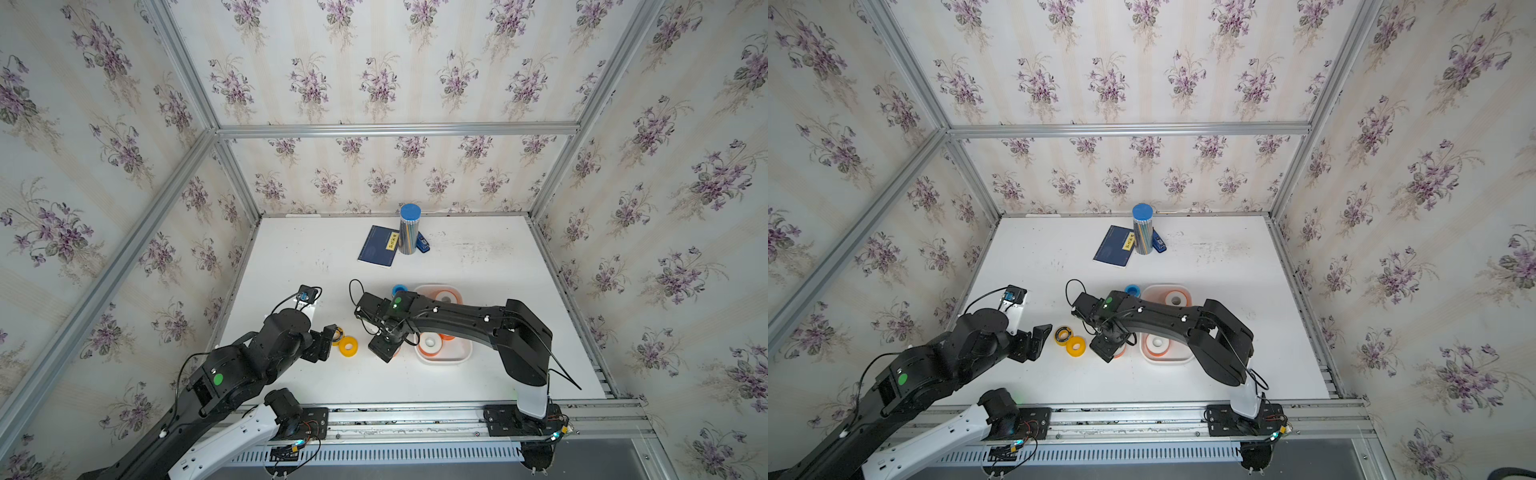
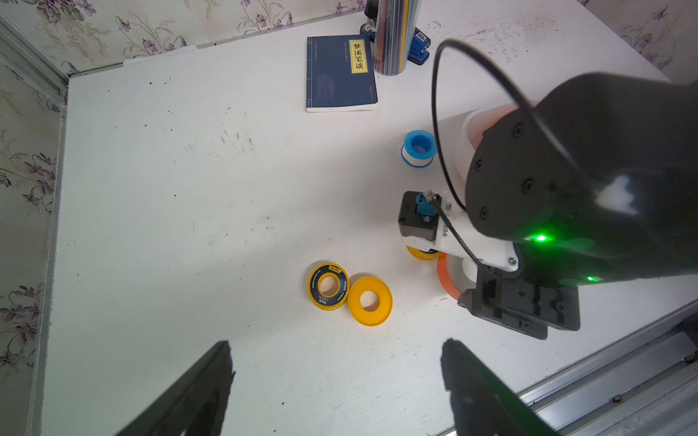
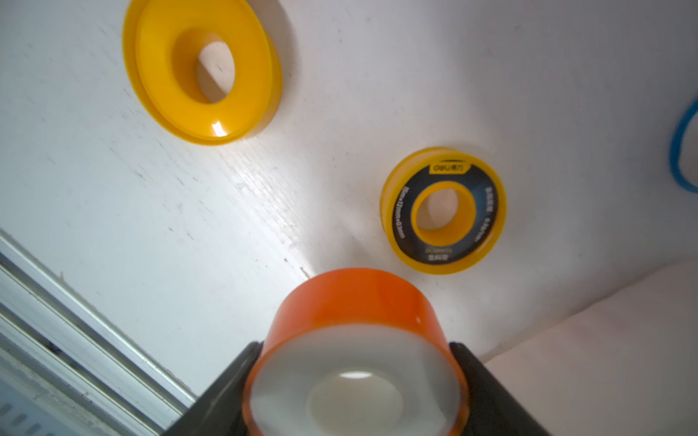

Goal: Put the sealing tape into the storage box
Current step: Pick up the sealing tape at the center of the board, then place the sealing tape in the storage box.

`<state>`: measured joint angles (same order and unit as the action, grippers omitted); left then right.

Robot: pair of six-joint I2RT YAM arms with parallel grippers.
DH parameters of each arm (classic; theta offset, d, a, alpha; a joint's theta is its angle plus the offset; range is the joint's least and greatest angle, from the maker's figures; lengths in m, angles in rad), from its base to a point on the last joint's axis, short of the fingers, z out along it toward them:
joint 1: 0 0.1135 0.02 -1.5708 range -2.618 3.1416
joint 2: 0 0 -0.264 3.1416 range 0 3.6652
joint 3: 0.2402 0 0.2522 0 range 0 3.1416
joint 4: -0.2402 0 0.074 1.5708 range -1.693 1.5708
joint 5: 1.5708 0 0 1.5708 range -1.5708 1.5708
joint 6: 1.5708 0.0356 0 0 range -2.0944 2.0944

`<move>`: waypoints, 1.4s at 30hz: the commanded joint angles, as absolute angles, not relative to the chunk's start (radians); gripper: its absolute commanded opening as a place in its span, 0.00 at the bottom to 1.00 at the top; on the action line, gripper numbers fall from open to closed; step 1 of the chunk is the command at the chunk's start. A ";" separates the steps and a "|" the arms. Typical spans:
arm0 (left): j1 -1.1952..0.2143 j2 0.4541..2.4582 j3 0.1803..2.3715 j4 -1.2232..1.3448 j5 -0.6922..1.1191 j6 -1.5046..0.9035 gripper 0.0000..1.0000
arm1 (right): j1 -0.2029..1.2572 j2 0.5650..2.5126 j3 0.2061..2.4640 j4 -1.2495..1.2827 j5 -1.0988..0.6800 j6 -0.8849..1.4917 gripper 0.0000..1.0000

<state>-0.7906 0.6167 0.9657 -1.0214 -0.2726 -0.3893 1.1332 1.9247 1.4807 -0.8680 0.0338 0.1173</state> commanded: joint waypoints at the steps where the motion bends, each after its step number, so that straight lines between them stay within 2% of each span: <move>1: -0.790 0.614 0.968 -1.006 -0.281 -0.385 0.86 | 1.127 1.881 1.475 -0.885 0.092 0.136 0.73; 14: -0.790 0.624 0.969 -1.005 -0.279 -0.382 0.86 | 0.887 1.636 1.287 -0.792 0.049 0.161 0.70; 20: -0.790 0.622 0.971 -1.008 -0.280 -0.384 0.86 | 0.789 1.612 1.224 -0.756 0.046 0.142 0.69; 30: -0.790 0.623 0.971 -1.012 -0.284 -0.387 0.86 | 0.782 1.665 1.262 -0.715 0.099 -0.046 0.64; 42: -0.790 0.618 0.969 -1.011 -0.286 -0.390 0.86 | 0.781 1.671 1.236 -0.672 0.191 -0.175 0.63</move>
